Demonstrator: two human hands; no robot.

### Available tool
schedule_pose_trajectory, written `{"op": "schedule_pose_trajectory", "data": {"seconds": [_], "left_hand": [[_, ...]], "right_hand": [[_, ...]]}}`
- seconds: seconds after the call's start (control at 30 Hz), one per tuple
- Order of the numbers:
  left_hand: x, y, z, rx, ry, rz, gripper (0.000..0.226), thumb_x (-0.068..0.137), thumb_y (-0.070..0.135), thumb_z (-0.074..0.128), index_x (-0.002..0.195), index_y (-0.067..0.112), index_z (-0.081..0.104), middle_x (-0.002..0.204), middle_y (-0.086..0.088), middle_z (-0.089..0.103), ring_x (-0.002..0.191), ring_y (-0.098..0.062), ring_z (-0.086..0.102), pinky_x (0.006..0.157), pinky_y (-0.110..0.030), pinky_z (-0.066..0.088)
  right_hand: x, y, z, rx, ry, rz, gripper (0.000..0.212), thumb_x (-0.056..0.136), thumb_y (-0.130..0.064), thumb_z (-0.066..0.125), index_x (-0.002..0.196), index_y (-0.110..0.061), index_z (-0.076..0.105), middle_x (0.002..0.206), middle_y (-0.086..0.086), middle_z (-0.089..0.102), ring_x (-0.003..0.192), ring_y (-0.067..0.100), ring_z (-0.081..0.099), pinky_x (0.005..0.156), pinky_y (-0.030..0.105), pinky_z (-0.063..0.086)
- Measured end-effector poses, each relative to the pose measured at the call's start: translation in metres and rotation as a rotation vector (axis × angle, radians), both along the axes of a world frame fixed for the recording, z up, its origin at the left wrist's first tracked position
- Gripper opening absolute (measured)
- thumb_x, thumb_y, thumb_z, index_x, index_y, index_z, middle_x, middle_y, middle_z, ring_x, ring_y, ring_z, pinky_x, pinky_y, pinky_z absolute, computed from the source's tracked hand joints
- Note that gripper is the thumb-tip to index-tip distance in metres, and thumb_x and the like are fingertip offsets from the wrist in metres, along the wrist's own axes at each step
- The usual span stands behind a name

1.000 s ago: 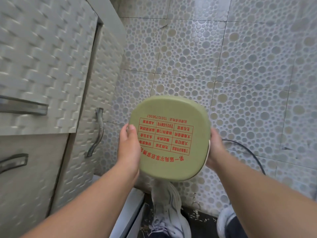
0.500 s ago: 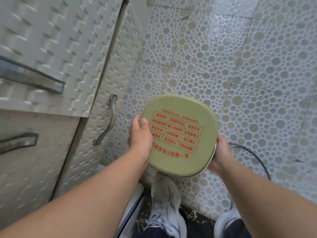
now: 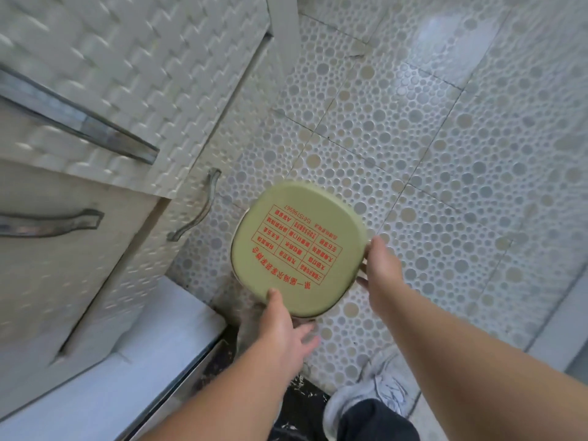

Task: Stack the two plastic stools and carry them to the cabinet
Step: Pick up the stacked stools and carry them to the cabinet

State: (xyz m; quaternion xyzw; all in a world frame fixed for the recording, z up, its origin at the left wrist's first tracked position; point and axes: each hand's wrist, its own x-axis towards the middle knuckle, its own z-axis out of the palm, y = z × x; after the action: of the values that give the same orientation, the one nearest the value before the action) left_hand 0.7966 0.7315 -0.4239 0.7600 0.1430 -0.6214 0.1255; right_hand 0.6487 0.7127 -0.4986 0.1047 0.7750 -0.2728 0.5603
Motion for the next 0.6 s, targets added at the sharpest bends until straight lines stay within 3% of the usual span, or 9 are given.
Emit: {"op": "schedule_pose_trajectory", "data": {"seconds": [0.1,0.2,0.3,0.43,0.6], "left_hand": [[-0.026,0.001,0.011,0.029,0.065,0.11,0.072,0.103,0.063,0.033,0.156,0.015,0.034,0.151,-0.022,0.052,0.138,-0.041,0.051,0.122,-0.058,0.026],[-0.031,-0.012,0.011,-0.026,0.004,0.223,0.065,0.105,0.057,0.035,0.153,0.013,0.038,0.13,-0.025,0.061,0.127,-0.041,0.057,0.117,-0.053,0.038],[-0.018,-0.028,0.01,-0.074,-0.053,0.302,0.062,0.106,0.053,0.034,0.156,0.016,0.035,0.144,-0.025,0.056,0.133,-0.041,0.054,0.119,-0.054,0.034],[-0.009,-0.041,0.017,-0.103,-0.003,0.365,0.066,0.107,0.051,0.03,0.158,0.009,0.032,0.156,-0.02,0.047,0.147,-0.037,0.04,0.124,-0.049,0.024],[-0.023,-0.042,0.017,-0.149,0.085,0.383,0.062,0.108,0.044,0.034,0.15,0.0,0.039,0.153,-0.021,0.05,0.139,-0.037,0.05,0.116,-0.05,0.039]], "right_hand": [[0.0,-0.012,0.005,0.016,0.031,0.024,0.038,0.095,-0.04,0.036,0.095,-0.015,0.065,0.113,0.014,0.073,0.099,0.025,0.067,0.101,0.056,0.053],[0.013,-0.024,0.014,-0.002,-0.009,0.027,0.033,0.092,-0.035,0.036,0.098,-0.017,0.063,0.105,0.005,0.068,0.09,0.02,0.059,0.1,0.054,0.053],[0.031,-0.037,0.023,-0.041,-0.085,0.045,0.027,0.095,-0.034,0.039,0.096,-0.017,0.06,0.098,0.003,0.058,0.089,0.02,0.054,0.106,0.053,0.05],[0.041,-0.048,0.025,-0.044,-0.07,0.131,0.039,0.097,-0.041,0.04,0.102,-0.012,0.066,0.106,0.008,0.071,0.104,0.028,0.069,0.101,0.051,0.053],[0.039,-0.043,0.022,-0.043,0.02,0.135,0.033,0.1,-0.029,0.039,0.08,-0.013,0.059,0.093,0.013,0.072,0.087,0.032,0.068,0.093,0.048,0.057]]}}
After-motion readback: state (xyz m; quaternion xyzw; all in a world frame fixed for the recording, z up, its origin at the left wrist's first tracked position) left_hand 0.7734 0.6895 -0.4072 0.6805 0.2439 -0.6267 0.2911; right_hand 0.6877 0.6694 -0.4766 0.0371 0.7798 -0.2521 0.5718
